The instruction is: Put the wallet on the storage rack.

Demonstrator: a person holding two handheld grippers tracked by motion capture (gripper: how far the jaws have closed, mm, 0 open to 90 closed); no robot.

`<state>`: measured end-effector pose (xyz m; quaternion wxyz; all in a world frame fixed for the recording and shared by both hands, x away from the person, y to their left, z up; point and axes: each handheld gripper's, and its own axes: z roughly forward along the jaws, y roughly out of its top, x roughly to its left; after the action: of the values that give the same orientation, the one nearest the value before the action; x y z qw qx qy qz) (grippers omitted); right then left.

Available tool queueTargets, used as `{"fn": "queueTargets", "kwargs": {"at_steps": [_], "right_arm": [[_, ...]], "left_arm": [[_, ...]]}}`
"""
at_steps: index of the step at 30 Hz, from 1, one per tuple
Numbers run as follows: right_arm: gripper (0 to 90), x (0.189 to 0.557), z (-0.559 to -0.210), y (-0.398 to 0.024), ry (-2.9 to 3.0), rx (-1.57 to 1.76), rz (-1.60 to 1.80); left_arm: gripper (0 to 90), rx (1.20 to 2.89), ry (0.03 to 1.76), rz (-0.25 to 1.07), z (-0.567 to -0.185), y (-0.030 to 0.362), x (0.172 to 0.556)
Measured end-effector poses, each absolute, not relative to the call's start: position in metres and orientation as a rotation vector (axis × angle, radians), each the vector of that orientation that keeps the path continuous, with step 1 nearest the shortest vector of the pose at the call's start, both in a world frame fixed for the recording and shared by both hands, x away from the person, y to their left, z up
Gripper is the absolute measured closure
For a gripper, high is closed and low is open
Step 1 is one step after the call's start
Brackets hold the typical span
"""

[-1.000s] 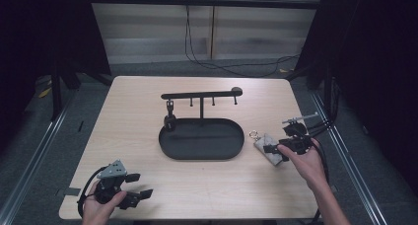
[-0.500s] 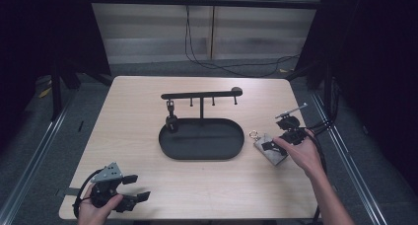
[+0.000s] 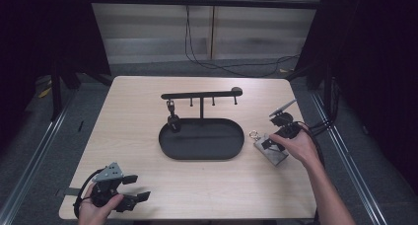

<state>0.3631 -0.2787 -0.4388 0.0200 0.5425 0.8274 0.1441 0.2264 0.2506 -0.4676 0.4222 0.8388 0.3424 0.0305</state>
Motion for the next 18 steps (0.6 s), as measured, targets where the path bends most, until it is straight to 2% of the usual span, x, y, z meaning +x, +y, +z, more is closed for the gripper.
{"fn": "queueTargets", "kwargs": {"at_steps": [6,18], "right_arm": [[20.8,0.37,-0.455,-0.278,2.604,1.675,0.317],[24.9,0.376,-0.467,-0.27,2.638,1.638,0.243]], "left_arm": [[21.6,2.084,0.874,0.057,-0.469,0.253,0.228],[21.6,2.098,0.865,0.053,-0.469,0.251,0.228]]}}
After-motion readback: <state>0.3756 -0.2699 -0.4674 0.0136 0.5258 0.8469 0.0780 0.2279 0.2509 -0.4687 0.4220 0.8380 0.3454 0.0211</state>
